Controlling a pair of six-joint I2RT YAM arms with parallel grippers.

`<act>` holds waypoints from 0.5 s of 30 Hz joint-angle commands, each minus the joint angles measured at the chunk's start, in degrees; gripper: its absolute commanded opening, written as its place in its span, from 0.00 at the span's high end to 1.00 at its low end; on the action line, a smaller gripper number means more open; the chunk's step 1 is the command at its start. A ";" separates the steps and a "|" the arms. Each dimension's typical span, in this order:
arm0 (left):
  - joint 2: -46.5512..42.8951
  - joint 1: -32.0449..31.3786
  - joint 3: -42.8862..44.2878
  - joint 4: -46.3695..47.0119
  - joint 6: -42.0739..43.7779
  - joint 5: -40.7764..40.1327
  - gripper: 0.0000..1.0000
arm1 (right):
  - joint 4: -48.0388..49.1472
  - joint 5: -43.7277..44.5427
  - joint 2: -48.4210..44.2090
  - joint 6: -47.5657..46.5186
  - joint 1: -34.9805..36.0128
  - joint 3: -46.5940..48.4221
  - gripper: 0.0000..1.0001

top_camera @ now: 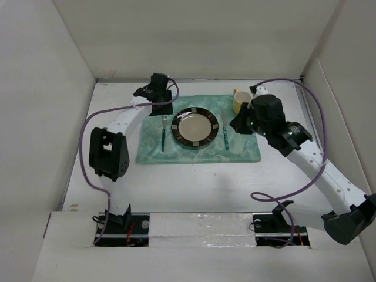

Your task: Set the dinner table for one person

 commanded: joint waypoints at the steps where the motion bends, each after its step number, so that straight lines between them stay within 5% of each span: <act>1: -15.07 0.19 5.45 -0.75 -2.34 -0.87 0.50 | 1.50 1.15 -1.26 -1.51 -1.57 11.08 1.00; 6: -29.85 0.19 5.02 3.62 -5.59 -2.44 0.48 | 3.33 4.31 -4.50 -1.42 -5.35 22.09 0.94; 9: -46.49 0.71 1.87 8.54 -6.82 -8.57 0.34 | 6.14 7.56 -9.49 -1.16 -9.46 25.18 0.56; 13: -55.41 0.71 -1.14 11.02 -5.78 -14.12 0.27 | 7.91 13.18 -13.28 -0.28 -12.56 24.40 0.39; 15: -58.08 0.71 -3.42 11.29 -4.37 -17.12 0.24 | 9.84 15.91 -14.96 -0.11 -14.14 21.77 0.38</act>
